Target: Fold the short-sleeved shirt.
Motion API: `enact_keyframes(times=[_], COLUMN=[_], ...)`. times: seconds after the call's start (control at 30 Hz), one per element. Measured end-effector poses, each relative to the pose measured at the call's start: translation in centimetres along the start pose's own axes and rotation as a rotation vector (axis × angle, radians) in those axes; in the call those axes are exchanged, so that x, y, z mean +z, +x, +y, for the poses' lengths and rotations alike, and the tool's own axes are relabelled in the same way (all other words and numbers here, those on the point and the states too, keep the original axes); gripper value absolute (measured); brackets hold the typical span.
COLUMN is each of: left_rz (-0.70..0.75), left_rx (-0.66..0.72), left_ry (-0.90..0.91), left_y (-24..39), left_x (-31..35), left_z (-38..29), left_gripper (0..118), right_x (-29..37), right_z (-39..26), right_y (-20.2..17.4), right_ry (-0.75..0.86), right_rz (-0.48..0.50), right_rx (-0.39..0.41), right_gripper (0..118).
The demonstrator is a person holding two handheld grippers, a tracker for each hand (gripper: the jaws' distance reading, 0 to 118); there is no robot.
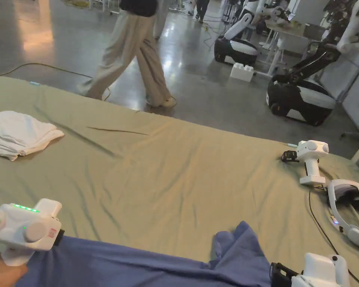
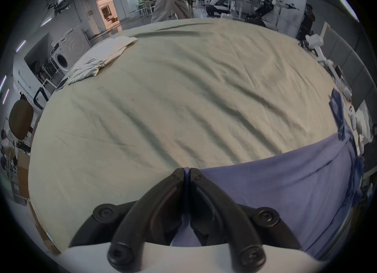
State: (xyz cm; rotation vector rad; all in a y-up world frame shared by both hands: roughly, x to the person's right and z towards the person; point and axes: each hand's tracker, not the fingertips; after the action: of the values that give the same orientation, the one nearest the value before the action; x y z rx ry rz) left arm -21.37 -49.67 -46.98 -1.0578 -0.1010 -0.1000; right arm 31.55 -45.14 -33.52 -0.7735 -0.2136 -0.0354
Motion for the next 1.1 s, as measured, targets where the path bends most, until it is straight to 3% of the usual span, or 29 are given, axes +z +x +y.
enact_keyframes(times=[0.07, 0.13, 0.3, 0.37, 0.43, 0.5, 0.53, 0.7, 0.9, 1.1], left_rz=[-0.019, -0.022, -0.042, -0.041, -0.041, -0.038, -0.036, -0.039, -0.070, -0.124], left_rx=[0.034, 0.056, 0.087, 0.093, 0.094, 0.091, 0.091, 0.098, 0.112, 0.144], left_ry=[0.033, 0.072, 0.146, 0.149, 0.150, 0.148, 0.146, 0.144, 0.175, 0.252], left_y=[-0.8, -1.4, -2.0, -1.8, -1.8, -1.4, -1.4, -1.3, -1.8, -2.8], left_x=[0.6, 1.9, 4.0, 4.0, 4.0, 3.8, 3.7, 3.9, 6.0, 10.3], left_z=[0.1, 0.0, 0.1, 0.1, 0.2, 0.1, 0.2, -0.2, -1.8, -4.5], left_gripper=[6, 6, 6, 6, 6, 6, 6, 6, 6, 6], right_x=[-3.2, -7.0, -14.0, -15.6, -15.7, -15.2, -15.0, -13.5, -6.1, 2.1], right_z=[1.2, 1.9, 2.3, 2.1, 2.1, 2.3, 2.4, 2.4, 2.5, 1.5], right_y=[0.8, 1.8, 3.3, 3.1, 2.9, 2.4, 2.1, 2.8, 3.9, 4.8], right_ry=[-0.096, -0.175, -0.377, -0.424, -0.407, -0.373, -0.364, -0.308, -0.160, -0.073], right_rz=[-0.009, -0.010, 0.064, 0.036, 0.048, 0.045, 0.046, 0.059, 0.090, 0.110], right_rx=[0.059, 0.065, -0.002, 0.004, 0.005, 0.039, 0.060, 0.046, -0.006, 0.021], right_gripper=[66, 66, 65, 49, 43, 6, 2, 1, 1, 1])
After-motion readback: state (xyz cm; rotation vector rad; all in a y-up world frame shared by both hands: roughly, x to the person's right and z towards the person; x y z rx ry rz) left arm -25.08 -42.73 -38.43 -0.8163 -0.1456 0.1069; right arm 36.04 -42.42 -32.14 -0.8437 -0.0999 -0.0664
